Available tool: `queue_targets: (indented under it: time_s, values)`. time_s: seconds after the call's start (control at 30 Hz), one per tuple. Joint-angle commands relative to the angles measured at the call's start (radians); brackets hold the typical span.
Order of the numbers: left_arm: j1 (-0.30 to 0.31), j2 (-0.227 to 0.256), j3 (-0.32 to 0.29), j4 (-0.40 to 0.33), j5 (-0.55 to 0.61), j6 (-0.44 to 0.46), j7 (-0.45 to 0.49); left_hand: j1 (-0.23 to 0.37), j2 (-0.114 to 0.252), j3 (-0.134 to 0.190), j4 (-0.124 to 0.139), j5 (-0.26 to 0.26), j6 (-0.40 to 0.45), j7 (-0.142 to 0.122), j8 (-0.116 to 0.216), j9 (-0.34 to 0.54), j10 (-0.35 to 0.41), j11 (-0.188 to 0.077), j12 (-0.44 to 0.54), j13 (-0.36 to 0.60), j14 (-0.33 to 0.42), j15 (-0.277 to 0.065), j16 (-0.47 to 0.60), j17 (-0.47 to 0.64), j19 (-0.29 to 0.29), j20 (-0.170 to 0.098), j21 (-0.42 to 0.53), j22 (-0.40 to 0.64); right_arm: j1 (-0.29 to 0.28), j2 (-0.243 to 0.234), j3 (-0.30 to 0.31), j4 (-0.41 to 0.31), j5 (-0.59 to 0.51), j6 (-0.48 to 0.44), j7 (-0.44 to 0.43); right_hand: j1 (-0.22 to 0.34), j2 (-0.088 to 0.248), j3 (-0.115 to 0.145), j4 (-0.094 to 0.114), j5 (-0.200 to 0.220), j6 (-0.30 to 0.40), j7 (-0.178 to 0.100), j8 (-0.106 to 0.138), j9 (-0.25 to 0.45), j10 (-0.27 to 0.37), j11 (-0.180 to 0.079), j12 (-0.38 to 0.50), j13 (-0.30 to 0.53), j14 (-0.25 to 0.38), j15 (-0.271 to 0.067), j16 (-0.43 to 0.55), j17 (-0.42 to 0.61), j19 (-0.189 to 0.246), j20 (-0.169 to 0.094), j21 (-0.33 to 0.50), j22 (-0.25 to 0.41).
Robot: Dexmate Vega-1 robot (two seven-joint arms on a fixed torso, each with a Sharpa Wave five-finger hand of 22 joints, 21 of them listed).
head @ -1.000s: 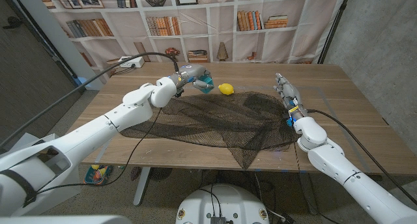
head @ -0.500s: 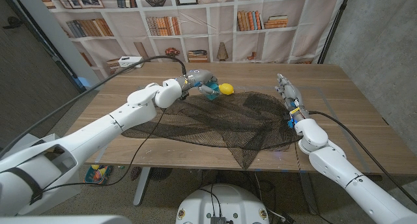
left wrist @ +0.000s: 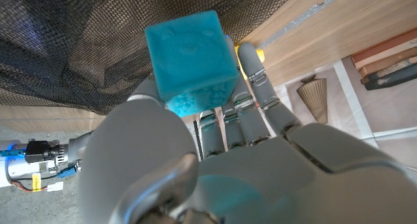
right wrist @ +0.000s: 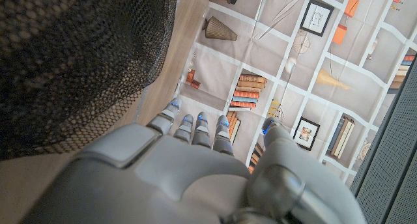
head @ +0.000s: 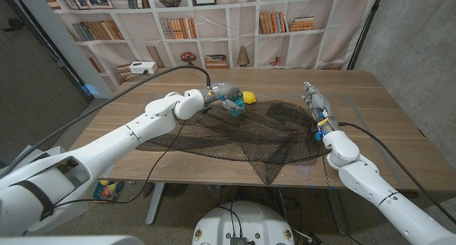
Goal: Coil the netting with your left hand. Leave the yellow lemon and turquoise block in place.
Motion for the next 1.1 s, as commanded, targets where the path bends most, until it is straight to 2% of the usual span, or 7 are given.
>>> queue_targets:
  time_s: [0.03, 0.5, 0.6, 0.77, 0.9, 0.97, 1.1]
  values:
    - [-0.02, -0.022, 0.032, 0.027, 0.026, -0.012, -0.05, 0.186, 0.177, 0.002, -0.001, 0.008, 0.01, 0.002, -0.002, 0.001, 0.149, -0.133, 0.099, 0.371, 0.038, -0.086, -0.002, -0.001, -0.003, -0.006, 0.007, -0.002, 0.012, 0.006, -0.003, 0.019, 0.005, -0.001, 0.011, 0.005, 0.005, 0.001, -0.007, 0.001, 0.004, -0.002, -0.003, 0.003, 0.005, 0.003, -0.004, 0.003, 0.002, 0.005, -0.001, 0.003, 0.008, -0.001, -0.002, 0.003]
    - [-0.043, -0.037, 0.066, 0.047, 0.055, 0.001, -0.119, 0.194, 0.176, 0.021, -0.009, 0.003, 0.001, -0.011, -0.017, -0.007, 0.172, -0.125, 0.058, 0.301, 0.029, -0.079, -0.078, -0.085, -0.037, 0.008, 0.017, -0.016, 0.018, 0.007, -0.005, 0.031, 0.009, 0.003, 0.018, 0.003, 0.005, 0.001, -0.007, 0.001, 0.003, -0.003, -0.004, 0.003, 0.005, 0.003, -0.005, 0.003, 0.002, 0.004, -0.001, 0.003, 0.007, -0.001, -0.003, 0.003]
    - [-0.05, -0.04, 0.071, 0.052, 0.049, 0.001, -0.142, 0.161, 0.158, 0.022, 0.005, -0.005, -0.039, -0.017, -0.046, -0.017, 0.163, -0.112, 0.02, 0.253, 0.023, -0.078, -0.131, -0.142, -0.065, 0.021, 0.011, -0.023, 0.018, 0.007, -0.005, 0.032, 0.01, 0.004, 0.019, 0.003, 0.005, 0.001, -0.007, 0.001, 0.004, -0.003, -0.004, 0.003, 0.005, 0.002, -0.004, 0.003, 0.002, 0.005, -0.001, 0.003, 0.008, 0.0, -0.002, 0.003]
    - [-0.055, -0.04, 0.076, 0.05, 0.05, 0.004, -0.162, 0.082, 0.11, 0.028, 0.017, -0.005, -0.127, -0.052, -0.116, -0.048, 0.076, -0.11, -0.094, 0.155, -0.098, -0.062, -0.282, -0.26, -0.169, 0.07, -0.049, -0.033, 0.016, 0.006, -0.004, 0.032, 0.011, 0.006, 0.02, 0.002, 0.005, 0.001, -0.007, 0.001, 0.004, -0.002, -0.004, 0.003, 0.005, 0.003, -0.004, 0.003, 0.001, 0.005, -0.002, 0.003, 0.008, 0.0, -0.002, 0.003]
    - [-0.06, -0.04, 0.078, 0.053, 0.037, -0.004, -0.181, -0.016, 0.056, 0.001, 0.041, -0.004, -0.205, -0.066, -0.17, -0.079, -0.016, -0.108, -0.209, 0.08, -0.207, -0.04, -0.38, -0.334, -0.259, 0.108, -0.125, -0.035, 0.012, 0.006, -0.003, 0.028, 0.011, 0.007, 0.016, 0.002, 0.005, 0.001, -0.007, 0.001, 0.003, -0.003, -0.004, 0.003, 0.005, 0.003, -0.005, 0.003, 0.002, 0.005, -0.002, 0.003, 0.007, 0.001, -0.003, 0.003]
    - [-0.062, -0.039, 0.08, 0.054, 0.034, -0.009, -0.188, -0.047, 0.037, -0.011, 0.046, -0.002, -0.261, -0.067, -0.199, -0.091, -0.06, -0.111, -0.255, 0.056, -0.243, -0.038, -0.408, -0.355, -0.288, 0.111, -0.152, -0.035, 0.012, 0.006, -0.003, 0.028, 0.011, 0.007, 0.016, 0.002, 0.005, 0.001, -0.008, 0.001, 0.003, -0.003, -0.004, 0.003, 0.005, 0.003, -0.005, 0.003, 0.002, 0.005, -0.001, 0.003, 0.007, 0.002, -0.003, 0.003]
    - [-0.067, -0.038, 0.085, 0.053, 0.03, -0.015, -0.207, -0.117, 0.0, -0.044, 0.061, 0.002, -0.363, -0.082, -0.245, -0.114, -0.158, -0.08, -0.355, 0.009, -0.348, -0.013, -0.462, -0.392, -0.328, 0.12, -0.203, -0.033, 0.007, 0.005, -0.002, 0.024, 0.01, 0.009, 0.013, 0.002, 0.006, 0.001, -0.008, 0.001, 0.003, -0.004, -0.004, 0.003, 0.004, 0.002, -0.005, 0.003, 0.002, 0.005, -0.002, 0.003, 0.006, 0.002, -0.003, 0.003]
